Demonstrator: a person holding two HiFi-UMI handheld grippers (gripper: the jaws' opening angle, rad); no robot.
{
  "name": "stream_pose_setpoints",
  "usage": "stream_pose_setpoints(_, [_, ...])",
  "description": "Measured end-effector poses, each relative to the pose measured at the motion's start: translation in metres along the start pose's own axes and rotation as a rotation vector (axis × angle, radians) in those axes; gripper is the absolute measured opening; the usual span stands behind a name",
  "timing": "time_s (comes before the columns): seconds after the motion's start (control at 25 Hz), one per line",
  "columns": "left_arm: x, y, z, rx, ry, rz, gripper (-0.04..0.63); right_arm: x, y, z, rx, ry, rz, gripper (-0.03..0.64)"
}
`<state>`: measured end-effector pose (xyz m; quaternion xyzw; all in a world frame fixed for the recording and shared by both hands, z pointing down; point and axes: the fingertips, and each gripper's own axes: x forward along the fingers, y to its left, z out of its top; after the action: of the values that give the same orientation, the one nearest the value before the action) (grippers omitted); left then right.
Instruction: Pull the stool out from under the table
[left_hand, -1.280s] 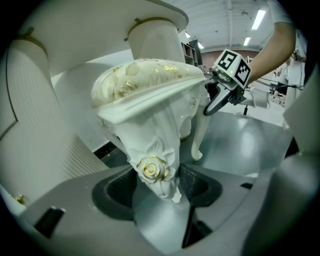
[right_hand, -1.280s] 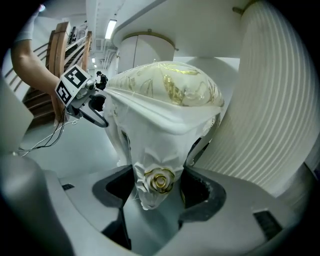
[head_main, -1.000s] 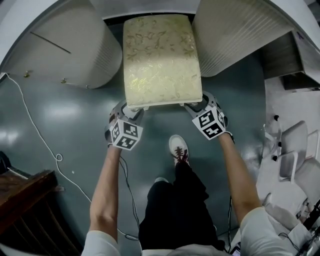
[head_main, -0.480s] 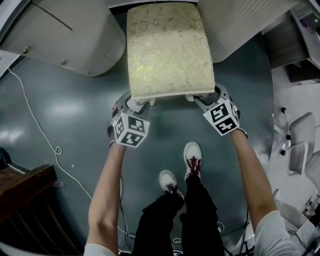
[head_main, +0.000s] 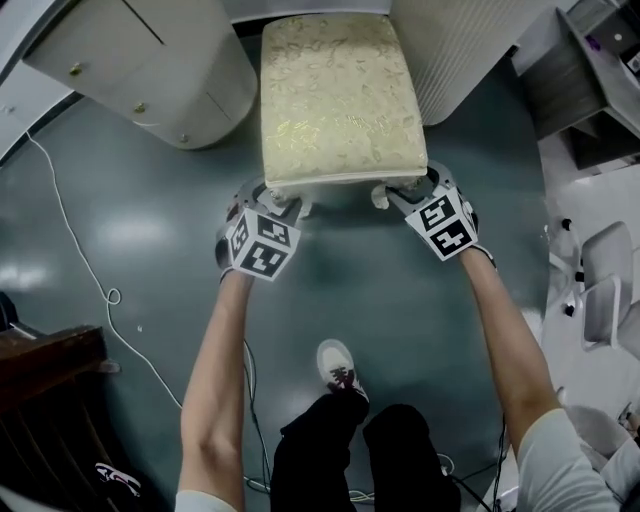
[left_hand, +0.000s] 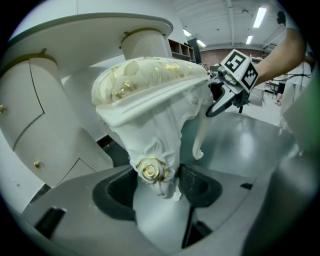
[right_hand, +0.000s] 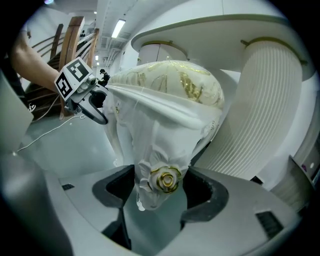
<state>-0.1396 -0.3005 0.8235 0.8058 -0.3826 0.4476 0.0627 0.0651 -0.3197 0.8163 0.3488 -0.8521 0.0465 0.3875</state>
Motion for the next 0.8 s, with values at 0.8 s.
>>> stream_pose_setpoints(0.8, [-0.090, -0.104, -0.075, -0.008, 0.114, -0.008, 0.268, -0.094, 0.125, -0.056, -0.114, 0.104, 0.089, 0.297])
